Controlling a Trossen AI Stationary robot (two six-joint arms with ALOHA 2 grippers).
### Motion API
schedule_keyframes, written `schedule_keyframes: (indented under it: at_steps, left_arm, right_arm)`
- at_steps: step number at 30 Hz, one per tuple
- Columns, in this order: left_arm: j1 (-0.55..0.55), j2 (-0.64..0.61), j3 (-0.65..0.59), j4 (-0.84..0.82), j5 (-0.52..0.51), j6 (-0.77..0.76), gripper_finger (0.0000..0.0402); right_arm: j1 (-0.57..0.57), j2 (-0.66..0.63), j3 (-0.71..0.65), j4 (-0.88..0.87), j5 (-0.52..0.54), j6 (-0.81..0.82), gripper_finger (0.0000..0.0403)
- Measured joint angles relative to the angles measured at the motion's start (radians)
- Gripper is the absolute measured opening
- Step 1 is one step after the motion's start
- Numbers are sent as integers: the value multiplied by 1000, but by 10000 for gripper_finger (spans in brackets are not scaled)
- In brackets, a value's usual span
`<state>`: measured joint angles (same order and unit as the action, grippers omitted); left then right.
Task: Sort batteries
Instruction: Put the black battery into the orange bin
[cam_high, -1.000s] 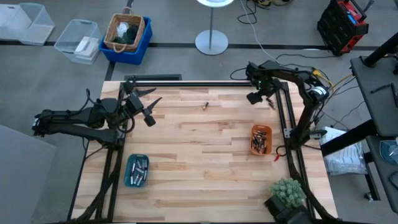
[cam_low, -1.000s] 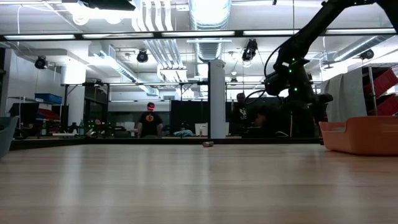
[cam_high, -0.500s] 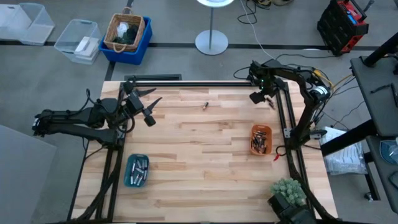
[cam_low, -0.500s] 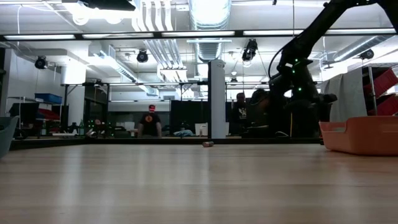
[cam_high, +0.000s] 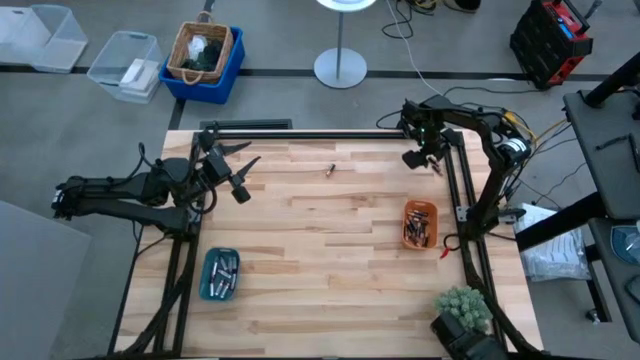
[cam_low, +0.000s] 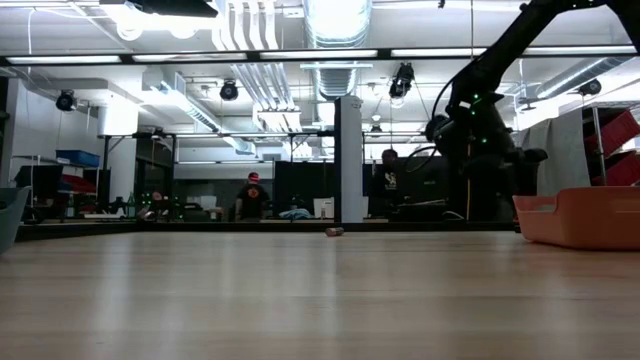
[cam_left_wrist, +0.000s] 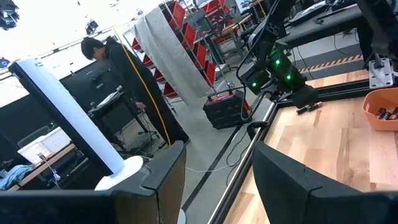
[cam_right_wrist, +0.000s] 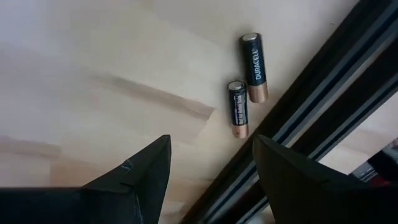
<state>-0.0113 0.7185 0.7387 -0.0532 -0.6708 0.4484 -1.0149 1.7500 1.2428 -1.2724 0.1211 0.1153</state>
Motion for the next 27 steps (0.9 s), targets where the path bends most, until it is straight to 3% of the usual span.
schedule_keyframes:
  at_steps: [4,15,27]
  left_arm:
    - [0,0,0,0,0,4,165]
    - [0,0,0,0,0,4,165]
    - [0,0,-1,-34,0,8,165]
  right_arm:
    - [-5,0,12,28,-2,57,219]
    - [-2,1,-7,14,-10,8,219]
    - [7,1,-78,182,72,140,219]
